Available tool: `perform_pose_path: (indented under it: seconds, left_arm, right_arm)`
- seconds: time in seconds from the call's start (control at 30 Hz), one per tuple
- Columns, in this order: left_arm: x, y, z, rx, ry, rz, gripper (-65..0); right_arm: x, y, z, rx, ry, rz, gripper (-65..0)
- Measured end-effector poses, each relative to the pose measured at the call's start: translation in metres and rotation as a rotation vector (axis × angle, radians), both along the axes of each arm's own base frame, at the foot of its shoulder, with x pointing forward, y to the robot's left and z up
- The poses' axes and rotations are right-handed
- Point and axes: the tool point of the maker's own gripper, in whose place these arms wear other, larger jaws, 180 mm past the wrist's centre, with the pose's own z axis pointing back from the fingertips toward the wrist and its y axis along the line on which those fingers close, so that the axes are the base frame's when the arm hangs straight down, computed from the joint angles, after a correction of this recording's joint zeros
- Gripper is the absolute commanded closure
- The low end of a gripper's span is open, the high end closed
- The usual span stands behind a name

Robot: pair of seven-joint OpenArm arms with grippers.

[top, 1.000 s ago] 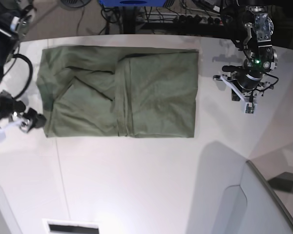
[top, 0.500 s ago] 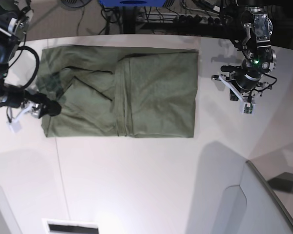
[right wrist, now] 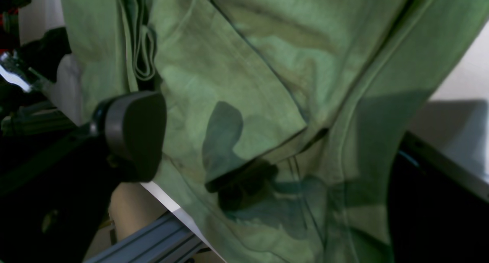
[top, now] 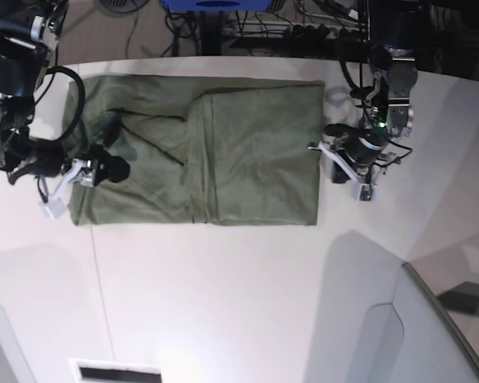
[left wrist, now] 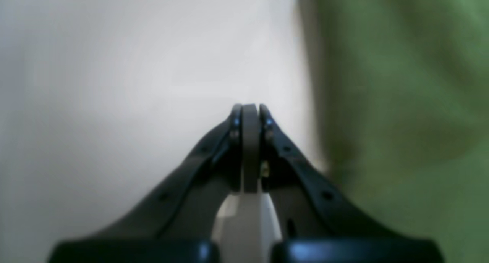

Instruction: Layout the t-shirt on the table in an organized manner, then fold the t-shirt properly

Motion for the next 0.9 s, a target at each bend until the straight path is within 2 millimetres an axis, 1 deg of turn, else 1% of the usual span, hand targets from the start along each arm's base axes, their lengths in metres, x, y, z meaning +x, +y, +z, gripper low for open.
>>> perform_pose_path:
  seconds: [0.13, 0.23, 0.33, 0.4, 0.5, 0.57, 0.63, 0.8, 0.87, 0.9]
  left_arm:
    - [-0.003, -0.031, -0.001, -0.087, 0.006, -0.038, 0.0]
    - [-0.004, -0.040, -0.002, -0.098, 0.009, -0.057, 0.0]
    - [-0.004, -0.040, -0.002, -0.102, 0.009, -0.058, 0.0]
    - [-0.004, -0.040, -0.002, -0.101, 0.010, -0.059, 0.0]
    - [-0.003, -0.041, -0.001, -0.105, 0.011, -0.066, 0.0]
    - [-0.001, -0.042, -0.001, -0.104, 0.015, -0.072, 0.0]
    - [0.002, -0.044, 0.000, -0.100, 0.018, -0.080, 0.0]
    - [0.005, -0.045, 0.001, -0.097, 0.015, -0.087, 0.0]
    - [0.007, -0.045, 0.001, -0.094, 0.021, -0.090, 0.0]
    - [0.009, -0.045, 0.001, -0.094, 0.021, -0.089, 0.0]
  right_arm:
    - [-0.001, 0.000, -0.001, 0.004, -0.006, -0.010, -63.8]
    - [-0.001, 0.002, -0.001, 0.008, -0.005, -0.010, -63.5]
    - [-0.001, 0.006, -0.002, 0.013, -0.003, -0.007, -56.7]
    - [-0.003, 0.016, -0.004, 0.016, 0.002, 0.022, -52.5]
    - [-0.004, 0.025, -0.005, 0.021, 0.006, 0.047, -51.5]
    - [-0.003, 0.026, -0.005, 0.024, 0.001, 0.042, -50.4]
    - [-0.003, 0.026, -0.007, 0.033, -0.001, 0.028, -47.6]
    - [0.001, 0.028, -0.013, 0.067, 0.001, -0.016, -34.2]
    - [0.002, 0.028, -0.015, 0.072, 0.002, -0.024, -30.6]
    - [0.001, 0.028, -0.015, 0.073, 0.003, -0.028, -29.9]
